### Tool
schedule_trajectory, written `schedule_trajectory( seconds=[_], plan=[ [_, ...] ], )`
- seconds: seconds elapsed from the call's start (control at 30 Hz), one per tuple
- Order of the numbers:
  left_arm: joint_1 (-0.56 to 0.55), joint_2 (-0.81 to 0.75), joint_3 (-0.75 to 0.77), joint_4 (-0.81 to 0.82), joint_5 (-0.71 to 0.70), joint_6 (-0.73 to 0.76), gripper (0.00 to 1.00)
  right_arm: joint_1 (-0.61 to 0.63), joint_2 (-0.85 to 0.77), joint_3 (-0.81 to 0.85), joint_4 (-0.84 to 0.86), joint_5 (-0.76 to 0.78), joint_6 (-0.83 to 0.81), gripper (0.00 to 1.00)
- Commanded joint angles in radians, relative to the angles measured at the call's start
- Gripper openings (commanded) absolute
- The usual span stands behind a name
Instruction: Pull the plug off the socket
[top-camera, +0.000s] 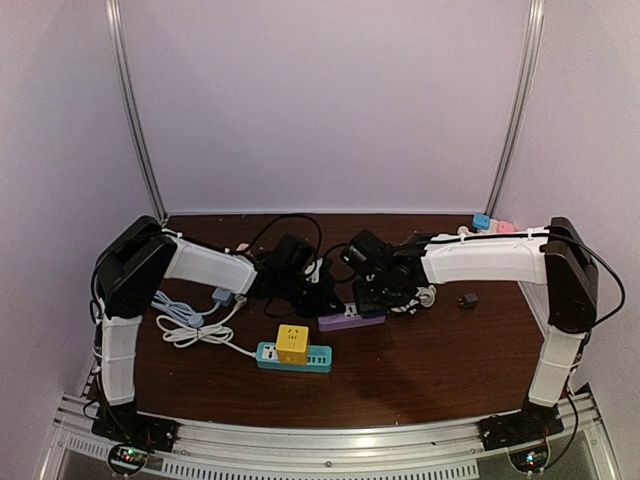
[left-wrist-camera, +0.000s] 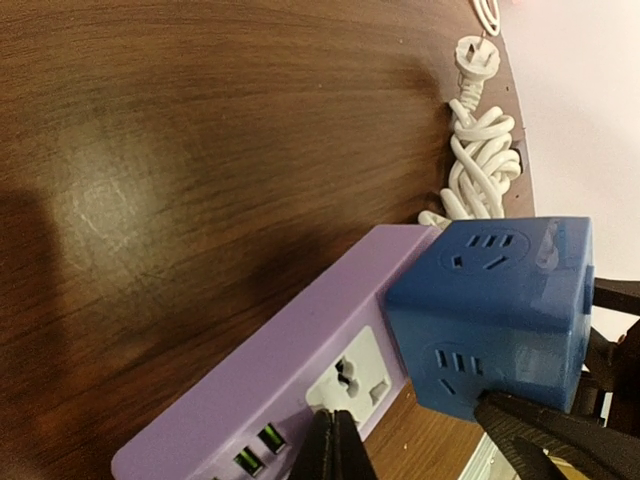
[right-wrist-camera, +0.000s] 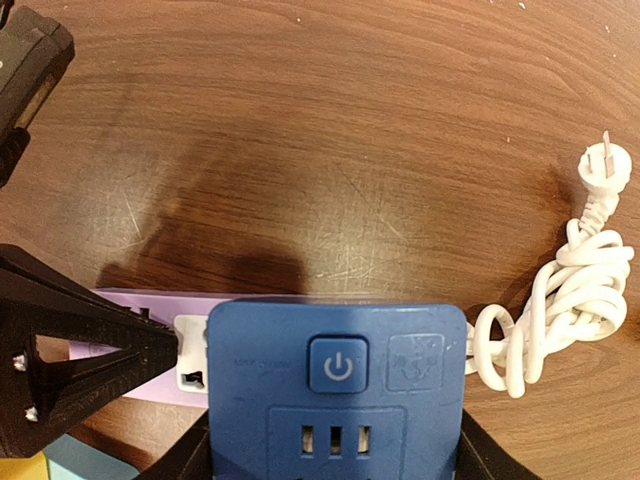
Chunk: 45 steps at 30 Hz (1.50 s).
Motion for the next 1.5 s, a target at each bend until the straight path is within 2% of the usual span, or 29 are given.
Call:
schedule_trajectory(
  seconds=[0.0,0.17,0.5,0.67,0.93,1.13,1.47],
  plan=[
    [-0.01,0.11,-0.057,-0.233,-0.13,0.022,0.0,0.04,-0.067,0.047,0.07,0.063,-0.012,0.18],
    [-0.012,0.115,-0.049,-0.253,-0.144,0.024,0.0,0.03,-0.068,0.033,0.057,0.066,0.001,0.17],
    [-0.013,0.093,-0.009,-0.286,-0.155,0.049,0.0,-0.097,-0.268,-0.122,0.123,-0.028,-0.018,0.17],
    [-0.016,0.056,0.086,-0.33,-0.165,0.098,0.0,-0.251,-0.384,-0.238,0.192,-0.138,-0.032,0.17],
    [-0.044,0.027,0.343,-0.482,-0.207,0.204,0.08,-0.572,-0.486,-0.376,0.338,-0.419,-0.064,0.18],
    [-0.058,-0.037,0.398,-0.518,-0.206,0.229,0.12,-0.778,-0.451,-0.431,0.456,-0.634,-0.051,0.2],
    [-0.059,-0.175,0.325,-0.522,-0.233,0.252,0.17,-0.943,-0.278,-0.461,0.628,-0.838,-0.029,0.21]
  ],
)
